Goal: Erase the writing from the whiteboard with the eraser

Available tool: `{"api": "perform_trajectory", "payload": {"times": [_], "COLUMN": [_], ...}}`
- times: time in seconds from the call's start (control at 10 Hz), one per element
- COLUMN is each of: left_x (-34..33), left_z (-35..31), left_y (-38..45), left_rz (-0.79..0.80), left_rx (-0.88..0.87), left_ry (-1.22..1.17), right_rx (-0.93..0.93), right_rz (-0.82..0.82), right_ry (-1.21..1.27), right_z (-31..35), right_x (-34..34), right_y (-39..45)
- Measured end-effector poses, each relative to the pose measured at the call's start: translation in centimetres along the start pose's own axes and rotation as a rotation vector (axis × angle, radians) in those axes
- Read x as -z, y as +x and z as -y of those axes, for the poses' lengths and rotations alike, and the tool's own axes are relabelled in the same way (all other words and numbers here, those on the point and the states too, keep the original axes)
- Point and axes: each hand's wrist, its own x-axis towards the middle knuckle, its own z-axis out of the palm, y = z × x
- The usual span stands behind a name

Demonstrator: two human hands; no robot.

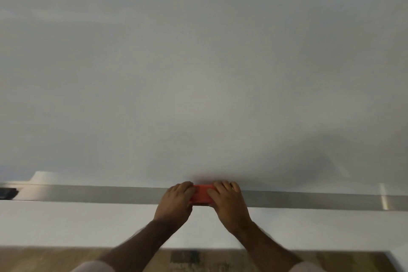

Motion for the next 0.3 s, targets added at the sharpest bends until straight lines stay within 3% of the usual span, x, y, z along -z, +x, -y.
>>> {"api": "perform_trajectory", "payload": {"times": [0.1, 0.3], "left_x": [-1.7, -2.7], "left_z": [0.6, 2.0], "left_y": [0.4, -0.9], "left_rz": [0.095, 0.032], "left_rx": [0.072, 0.06], "left_ry": [0.011, -0.069], "right_rx": [-0.053, -0.039], "right_rz": [0.028, -0.088], "right_ry": [0.142, 0.179], "right_z": [-0.2, -0.9], "right_x": [-0.8, -0.9], "right_y": [-0.6, -2.2]}}
